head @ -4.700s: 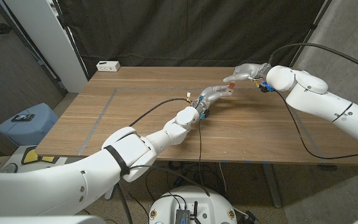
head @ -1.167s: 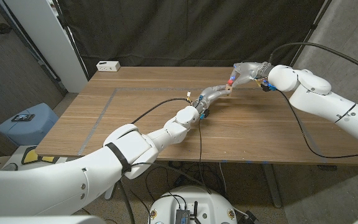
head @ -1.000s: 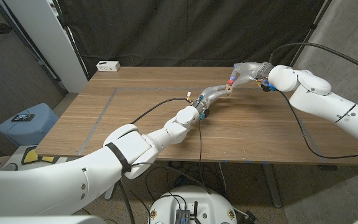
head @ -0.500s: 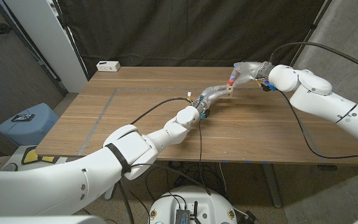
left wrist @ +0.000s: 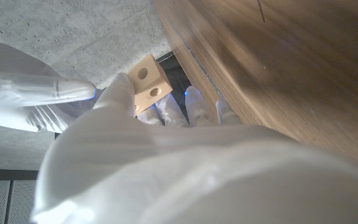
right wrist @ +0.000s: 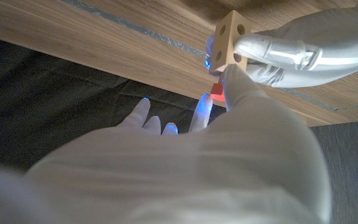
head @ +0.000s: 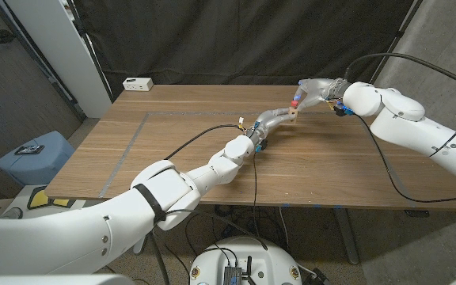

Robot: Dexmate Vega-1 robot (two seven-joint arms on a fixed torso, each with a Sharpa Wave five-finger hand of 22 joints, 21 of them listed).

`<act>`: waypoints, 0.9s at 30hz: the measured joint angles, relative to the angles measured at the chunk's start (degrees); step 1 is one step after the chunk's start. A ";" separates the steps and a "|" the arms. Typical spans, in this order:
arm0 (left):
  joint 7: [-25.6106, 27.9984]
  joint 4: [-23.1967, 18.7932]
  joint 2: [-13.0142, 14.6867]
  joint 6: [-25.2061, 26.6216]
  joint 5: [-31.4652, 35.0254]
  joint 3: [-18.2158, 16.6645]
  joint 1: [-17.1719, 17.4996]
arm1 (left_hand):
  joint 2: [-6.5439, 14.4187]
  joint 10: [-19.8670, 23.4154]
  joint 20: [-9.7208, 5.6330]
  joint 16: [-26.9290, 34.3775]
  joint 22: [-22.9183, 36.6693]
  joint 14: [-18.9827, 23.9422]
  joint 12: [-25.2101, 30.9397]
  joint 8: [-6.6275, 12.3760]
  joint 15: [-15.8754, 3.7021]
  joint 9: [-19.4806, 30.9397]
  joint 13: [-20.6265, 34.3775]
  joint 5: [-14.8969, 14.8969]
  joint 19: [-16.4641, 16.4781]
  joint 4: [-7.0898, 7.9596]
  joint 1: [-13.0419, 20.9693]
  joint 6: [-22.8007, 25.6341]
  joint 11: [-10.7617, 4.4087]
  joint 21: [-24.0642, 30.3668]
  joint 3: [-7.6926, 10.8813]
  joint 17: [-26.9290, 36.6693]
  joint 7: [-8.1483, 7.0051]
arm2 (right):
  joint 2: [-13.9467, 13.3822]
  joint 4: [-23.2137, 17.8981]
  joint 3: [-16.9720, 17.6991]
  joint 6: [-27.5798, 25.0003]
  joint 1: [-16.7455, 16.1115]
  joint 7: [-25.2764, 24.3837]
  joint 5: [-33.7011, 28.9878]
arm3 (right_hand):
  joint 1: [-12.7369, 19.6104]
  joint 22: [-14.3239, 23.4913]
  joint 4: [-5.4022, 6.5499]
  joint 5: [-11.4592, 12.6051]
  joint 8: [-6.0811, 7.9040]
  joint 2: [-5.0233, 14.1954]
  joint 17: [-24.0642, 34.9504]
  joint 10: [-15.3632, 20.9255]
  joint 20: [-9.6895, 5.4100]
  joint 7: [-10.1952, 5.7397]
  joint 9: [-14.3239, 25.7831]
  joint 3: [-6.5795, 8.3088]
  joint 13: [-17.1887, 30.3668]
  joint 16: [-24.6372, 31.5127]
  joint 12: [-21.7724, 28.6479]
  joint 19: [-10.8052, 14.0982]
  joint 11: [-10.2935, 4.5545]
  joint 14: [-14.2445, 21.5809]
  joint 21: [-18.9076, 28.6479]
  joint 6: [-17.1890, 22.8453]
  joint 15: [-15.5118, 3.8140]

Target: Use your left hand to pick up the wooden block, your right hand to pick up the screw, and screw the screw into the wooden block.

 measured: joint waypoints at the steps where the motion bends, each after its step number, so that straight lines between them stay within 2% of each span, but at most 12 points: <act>1: 0.00 -0.06 0.05 0.00 0.00 0.04 0.02 | 0.00 0.13 -0.12 0.00 0.00 0.16 0.00 0.15 -0.16 -0.05 -0.12 -0.10 -0.12 -0.09 0.00 0.08 -0.13 0.00 0.03 0.00 0.08 | 0.00 0.00 0.00 -0.02 0.00 0.07 0.00 | 0.00 0.00 0.09 0.00 0.00 0.00 0.00 0.00 0.00 0.00 0.00 -0.09 0.00 0.00 0.00 0.00 0.00 0.00 0.00 0.00 0.00; 8: 0.34 -0.79 0.43 -0.03 0.39 0.30 0.23 | -0.93 1.04 -0.55 0.00 0.00 0.38 0.00 0.25 0.04 -0.05 -0.64 -0.14 -0.13 -1.04 0.31 1.74 -0.22 0.00 0.19 -0.27 0.09 | -0.11 -0.22 0.01 -0.18 0.02 0.56 -0.11 | -1.32 0.00 0.83 0.00 -0.41 -0.24 0.15 -0.41 0.22 0.76 -0.27 -0.44 0.00 0.00 0.00 -0.21 0.86 -0.31 0.00 0.14 0.32; 24: 1.15 -0.43 0.56 -0.04 1.27 0.85 -0.09 | -1.31 1.64 -0.95 0.00 0.00 0.38 0.00 0.43 0.04 -0.02 -1.03 -0.15 0.09 -1.50 0.69 2.24 -0.21 0.00 0.20 -0.19 -0.03 | -0.09 -0.34 -0.12 -0.02 0.78 1.96 -0.36 | -2.81 0.00 1.30 0.23 -0.63 0.22 0.14 -0.49 0.51 0.87 -0.73 -0.91 0.00 0.00 0.00 -1.13 1.57 -0.92 0.01 0.26 0.93; 25: 1.64 -0.31 0.52 -0.05 1.71 0.89 -0.16 | -1.48 1.64 -0.95 0.00 0.00 0.38 0.00 0.43 0.04 -0.02 -1.03 -0.15 0.09 -1.55 0.86 2.36 -0.21 0.00 0.16 -0.23 -0.13 | 0.13 0.22 -0.40 0.00 1.77 2.12 -0.36 | -2.81 0.00 1.40 0.23 -0.63 0.22 0.14 -0.30 0.51 1.05 -0.79 -1.01 0.00 0.00 0.00 -1.13 1.76 -0.91 0.01 0.45 0.93; 27: 1.64 -0.02 0.40 -0.05 1.71 0.95 -0.33 | -1.62 1.64 -0.95 0.00 0.00 0.38 0.00 0.43 0.04 -0.03 -1.03 -0.16 0.09 -1.78 0.99 2.56 -0.21 0.00 0.39 -0.27 -0.14 | 0.13 0.22 -0.40 0.04 1.77 2.45 -0.36 | -3.15 0.00 1.54 0.23 -0.63 0.48 0.14 -0.29 0.52 1.15 -0.80 -1.15 0.00 0.00 0.00 -1.12 1.76 -0.92 0.00 0.54 0.93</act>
